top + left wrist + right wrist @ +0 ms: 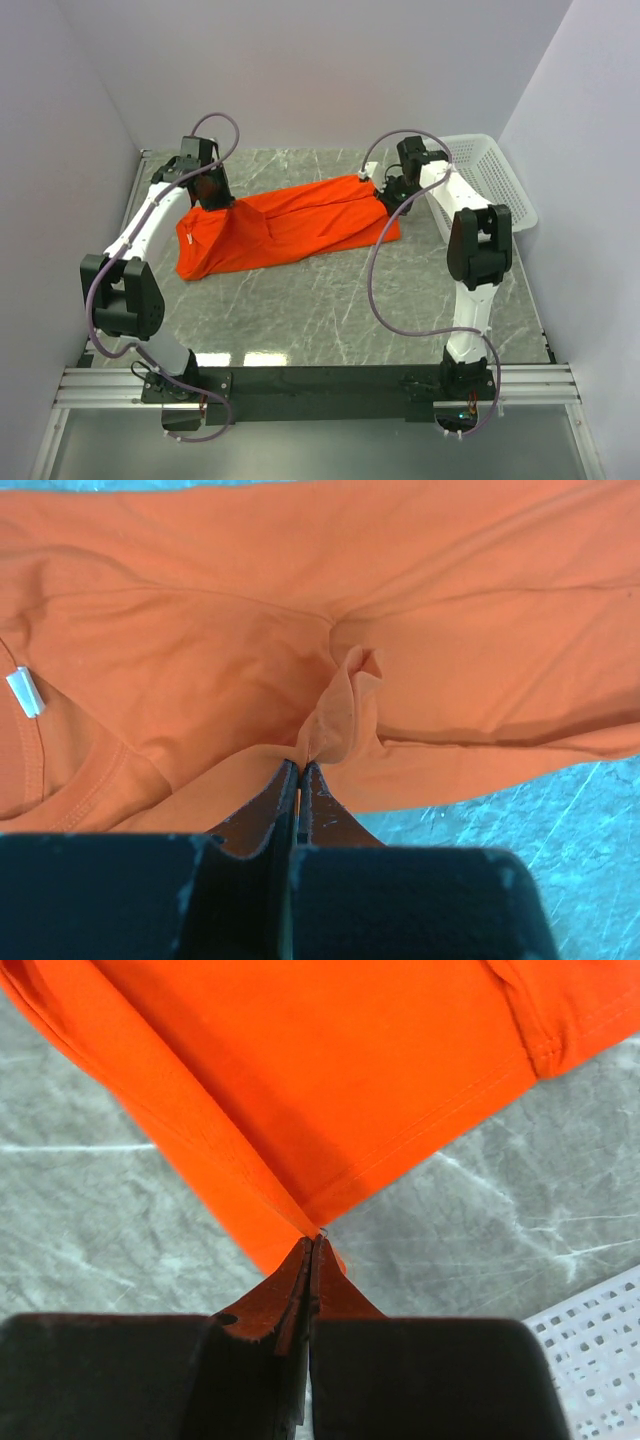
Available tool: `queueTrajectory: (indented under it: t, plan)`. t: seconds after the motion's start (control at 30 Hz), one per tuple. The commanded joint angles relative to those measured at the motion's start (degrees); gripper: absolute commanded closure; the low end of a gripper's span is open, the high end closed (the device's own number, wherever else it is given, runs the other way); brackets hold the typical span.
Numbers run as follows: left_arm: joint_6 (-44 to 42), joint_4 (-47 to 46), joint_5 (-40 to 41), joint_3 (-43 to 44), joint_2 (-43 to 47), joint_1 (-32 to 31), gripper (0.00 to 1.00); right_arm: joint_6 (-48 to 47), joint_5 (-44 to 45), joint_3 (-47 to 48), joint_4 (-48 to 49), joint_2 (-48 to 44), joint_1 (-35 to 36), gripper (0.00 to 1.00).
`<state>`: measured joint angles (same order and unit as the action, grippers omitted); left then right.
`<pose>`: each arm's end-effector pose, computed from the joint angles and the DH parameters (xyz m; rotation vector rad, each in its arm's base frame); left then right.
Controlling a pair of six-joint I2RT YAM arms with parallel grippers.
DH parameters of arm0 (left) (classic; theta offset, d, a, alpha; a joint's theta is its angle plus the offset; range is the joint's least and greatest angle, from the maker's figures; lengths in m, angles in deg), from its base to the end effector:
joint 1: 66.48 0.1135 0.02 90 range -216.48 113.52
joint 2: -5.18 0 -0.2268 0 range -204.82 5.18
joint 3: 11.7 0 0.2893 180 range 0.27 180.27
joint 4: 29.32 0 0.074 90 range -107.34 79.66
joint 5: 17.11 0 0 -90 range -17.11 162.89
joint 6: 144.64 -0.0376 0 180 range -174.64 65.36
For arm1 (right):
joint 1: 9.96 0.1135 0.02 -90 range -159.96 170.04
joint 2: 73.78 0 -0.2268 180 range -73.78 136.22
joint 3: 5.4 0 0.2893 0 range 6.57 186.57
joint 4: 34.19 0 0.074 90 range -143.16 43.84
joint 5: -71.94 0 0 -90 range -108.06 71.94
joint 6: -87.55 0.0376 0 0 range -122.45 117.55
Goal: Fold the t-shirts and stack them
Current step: Fold the tshirt
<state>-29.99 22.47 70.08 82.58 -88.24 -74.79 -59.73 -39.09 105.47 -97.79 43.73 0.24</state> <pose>0.3887 -0.0586 0.2576 -0.3316 2.4615 -0.3084 0.4395 0.0928 0.1785 -1.5547 2.1722 0.2686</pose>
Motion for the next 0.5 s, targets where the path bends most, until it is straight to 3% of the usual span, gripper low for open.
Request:
queueTrajectory:
  t: [0.0, 0.47]
  plan:
    - [-1.0, -0.96, 1.75, 3.21, 0.0, 0.06, 0.99, 1.99, 1.35, 4.02, -0.74, 2.1, -0.44, 1.0]
    - [-0.47, -2.72, 2.63, 5.5, -1.32, 0.23, 0.99, 4.89, 2.4, 8.07, -0.75, 5.27, -0.35, 1.0]
